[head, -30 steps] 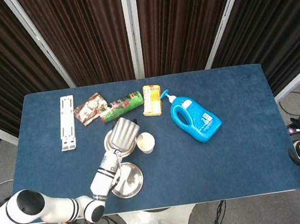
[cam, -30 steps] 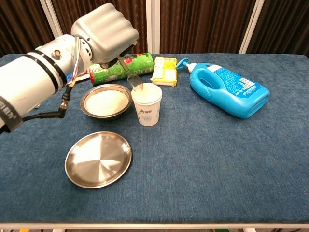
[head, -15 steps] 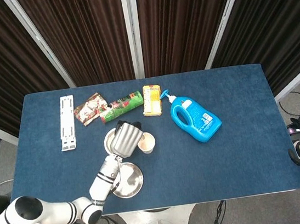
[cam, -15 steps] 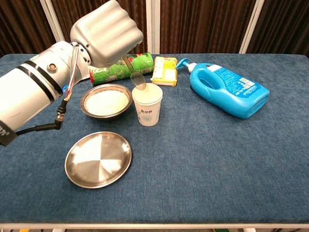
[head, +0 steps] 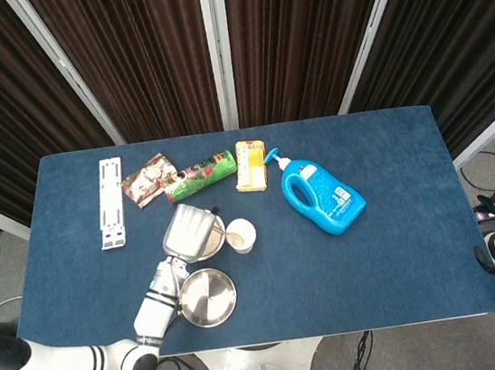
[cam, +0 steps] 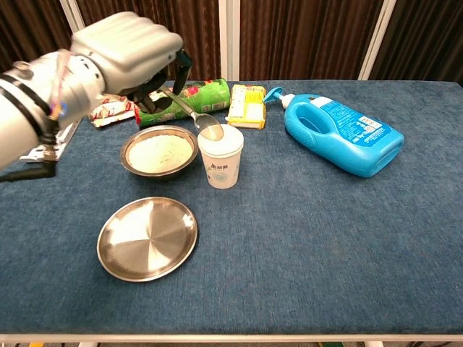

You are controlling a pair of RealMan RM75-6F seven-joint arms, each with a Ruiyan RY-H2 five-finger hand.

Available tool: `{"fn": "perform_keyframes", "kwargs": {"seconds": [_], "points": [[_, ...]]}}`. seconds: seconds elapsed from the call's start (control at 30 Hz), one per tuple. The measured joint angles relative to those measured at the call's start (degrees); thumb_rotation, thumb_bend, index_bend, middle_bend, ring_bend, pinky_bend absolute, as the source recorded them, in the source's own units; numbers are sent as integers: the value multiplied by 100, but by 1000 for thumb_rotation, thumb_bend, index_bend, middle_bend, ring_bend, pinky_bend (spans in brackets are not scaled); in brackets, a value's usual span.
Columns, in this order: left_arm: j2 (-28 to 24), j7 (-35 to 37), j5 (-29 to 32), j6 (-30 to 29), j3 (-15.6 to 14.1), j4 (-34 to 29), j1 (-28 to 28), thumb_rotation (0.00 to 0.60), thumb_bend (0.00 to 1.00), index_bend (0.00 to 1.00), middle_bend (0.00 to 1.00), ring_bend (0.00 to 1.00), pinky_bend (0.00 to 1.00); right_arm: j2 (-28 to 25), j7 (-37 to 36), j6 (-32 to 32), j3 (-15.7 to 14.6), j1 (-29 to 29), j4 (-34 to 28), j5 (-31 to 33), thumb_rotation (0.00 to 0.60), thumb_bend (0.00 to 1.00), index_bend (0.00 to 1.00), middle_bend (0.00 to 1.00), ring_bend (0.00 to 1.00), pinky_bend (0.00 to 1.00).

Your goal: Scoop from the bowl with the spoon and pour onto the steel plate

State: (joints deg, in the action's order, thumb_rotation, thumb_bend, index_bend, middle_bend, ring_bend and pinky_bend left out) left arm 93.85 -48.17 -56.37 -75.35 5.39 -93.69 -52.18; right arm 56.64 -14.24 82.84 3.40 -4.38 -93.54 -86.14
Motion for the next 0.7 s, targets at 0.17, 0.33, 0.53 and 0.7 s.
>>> {"fn": "perform_keyframes", "kwargs": {"seconds": [0.17, 0.33, 0.53, 0.7], "points": [[-788, 899, 127, 366, -6, -839, 465, 600, 547, 644, 930, 909, 1000, -2, 38, 1, -4, -16, -40, -43, 600, 295, 92, 228, 0, 0], [-1057, 1282, -5, 555, -420, -1072, 869, 600, 547, 644, 930, 909, 1000, -38, 84, 25, 4, -26, -96, -74, 600, 295, 92, 228, 0, 0], [-895, 1369, -329, 836, -972, -894, 1177, 600, 546, 644, 928, 909, 1000, -49, 144, 34, -7, -43, -169, -129, 600, 296, 92, 228, 0, 0], [-591, 1279, -278, 1036, -994, -617, 1244, 600, 546, 625, 925, 908, 1000, -77, 186, 86, -18, -10, -218, -135, 600, 295, 92, 228, 0, 0]]}}
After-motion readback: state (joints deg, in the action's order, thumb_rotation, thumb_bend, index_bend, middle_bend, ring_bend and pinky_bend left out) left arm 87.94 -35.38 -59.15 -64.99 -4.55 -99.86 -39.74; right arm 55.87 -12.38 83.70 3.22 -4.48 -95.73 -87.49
